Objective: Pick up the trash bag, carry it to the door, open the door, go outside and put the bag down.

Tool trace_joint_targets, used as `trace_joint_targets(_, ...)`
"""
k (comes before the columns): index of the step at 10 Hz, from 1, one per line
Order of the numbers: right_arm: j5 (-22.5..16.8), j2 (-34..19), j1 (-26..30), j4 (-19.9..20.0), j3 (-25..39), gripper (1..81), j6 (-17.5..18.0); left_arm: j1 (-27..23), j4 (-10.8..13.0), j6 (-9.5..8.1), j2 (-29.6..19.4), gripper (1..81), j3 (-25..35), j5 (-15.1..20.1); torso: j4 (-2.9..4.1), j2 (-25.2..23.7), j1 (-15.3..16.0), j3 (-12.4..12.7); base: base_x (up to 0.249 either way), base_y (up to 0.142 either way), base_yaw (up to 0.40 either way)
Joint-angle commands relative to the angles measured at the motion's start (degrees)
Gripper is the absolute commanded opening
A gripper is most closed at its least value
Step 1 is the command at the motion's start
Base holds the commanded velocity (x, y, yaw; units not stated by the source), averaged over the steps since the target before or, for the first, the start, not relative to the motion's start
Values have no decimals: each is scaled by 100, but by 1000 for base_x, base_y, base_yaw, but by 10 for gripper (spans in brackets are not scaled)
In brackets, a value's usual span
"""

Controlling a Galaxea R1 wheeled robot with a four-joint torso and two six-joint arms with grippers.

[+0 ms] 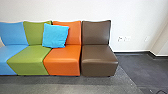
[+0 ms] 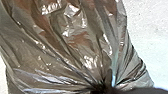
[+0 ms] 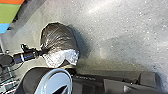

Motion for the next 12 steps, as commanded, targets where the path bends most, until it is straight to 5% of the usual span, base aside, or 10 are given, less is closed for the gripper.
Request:
trace_joint_targets(1, -31, 194, -10, 103, -304, 811, -26, -501, -30, 1, -384, 10, 494, 392, 0, 549, -351, 510, 0, 0, 0)
trace_joint_targets(6, 109, 511, -370, 41, -594, 811, -43, -264, -21, 168, -428, 10, 547, 366, 0, 1583, -1022, 1354, 0, 0, 0)
trace_joint_targets(8, 136, 633, -449, 33, -674, 811, -52, -150, -21, 325, -455, 10, 547, 375, 0, 1985, -1289, 1200, 0, 0, 0)
trace_joint_targets(12, 575, 959, -1028, -187, -1078, 811, -52, 254, -21, 827, -499, 10, 547, 366, 0, 2693, -1746, 1283, 0, 0, 0)
